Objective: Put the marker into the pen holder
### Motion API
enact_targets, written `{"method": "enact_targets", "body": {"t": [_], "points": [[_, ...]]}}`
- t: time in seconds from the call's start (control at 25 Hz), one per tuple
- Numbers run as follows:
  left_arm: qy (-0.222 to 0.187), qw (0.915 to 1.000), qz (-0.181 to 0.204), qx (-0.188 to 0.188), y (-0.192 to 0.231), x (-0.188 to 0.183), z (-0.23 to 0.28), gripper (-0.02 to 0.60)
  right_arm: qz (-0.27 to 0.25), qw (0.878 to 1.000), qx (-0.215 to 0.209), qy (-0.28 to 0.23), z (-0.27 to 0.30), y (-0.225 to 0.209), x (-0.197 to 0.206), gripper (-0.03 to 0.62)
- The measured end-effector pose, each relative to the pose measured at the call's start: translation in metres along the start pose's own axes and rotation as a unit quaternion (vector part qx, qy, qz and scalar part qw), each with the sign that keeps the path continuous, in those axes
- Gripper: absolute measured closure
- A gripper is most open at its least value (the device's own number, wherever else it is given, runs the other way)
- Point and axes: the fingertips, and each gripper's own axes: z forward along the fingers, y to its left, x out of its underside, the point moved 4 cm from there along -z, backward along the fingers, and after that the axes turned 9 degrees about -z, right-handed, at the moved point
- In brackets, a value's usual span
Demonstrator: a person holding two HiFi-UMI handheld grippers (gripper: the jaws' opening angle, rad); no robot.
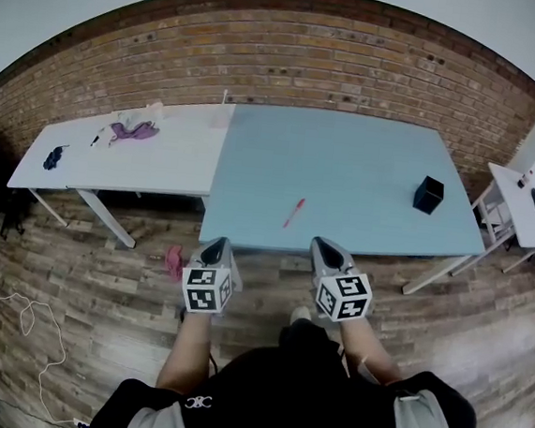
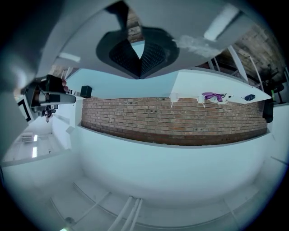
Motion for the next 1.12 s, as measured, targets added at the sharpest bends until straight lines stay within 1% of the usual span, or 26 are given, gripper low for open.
{"method": "enact_targets", "body": {"t": [0.12, 0.24, 0.48, 0.64, 0.76, 0.84, 1.12], "points": [[0.011, 0.9999, -0.002, -0.001, -0.005, -0.001, 0.030, 0.577, 0.011, 1.000, -0.001, 0.010, 0.017, -0.023, 0.010, 0.589], [0.020, 0.9998, -0.002, -0.005, -0.011, -0.010, 0.063, 0.577, 0.019, 1.000, -0.005, 0.019, 0.037, -0.049, 0.011, 0.589], [0.027, 0.9995, 0.007, -0.012, -0.028, -0.054, 0.127, 0.577, 0.022, 0.999, -0.012, 0.022, 0.078, -0.113, -0.018, 0.589], [0.026, 0.9992, 0.027, -0.016, -0.041, -0.077, 0.159, 0.577, 0.023, 0.999, -0.025, 0.024, 0.106, -0.141, -0.031, 0.589], [0.029, 0.9985, 0.043, -0.017, -0.046, -0.086, 0.174, 0.577, 0.025, 0.999, -0.032, 0.030, 0.126, -0.152, -0.035, 0.589], [0.033, 0.9983, 0.046, -0.015, -0.044, -0.088, 0.179, 0.577, 0.028, 0.999, -0.035, 0.030, 0.137, -0.153, -0.038, 0.589], [0.046, 0.9987, 0.023, -0.005, -0.013, -0.087, 0.193, 0.577, 0.020, 0.998, -0.035, 0.044, 0.164, -0.137, -0.040, 0.589]]}}
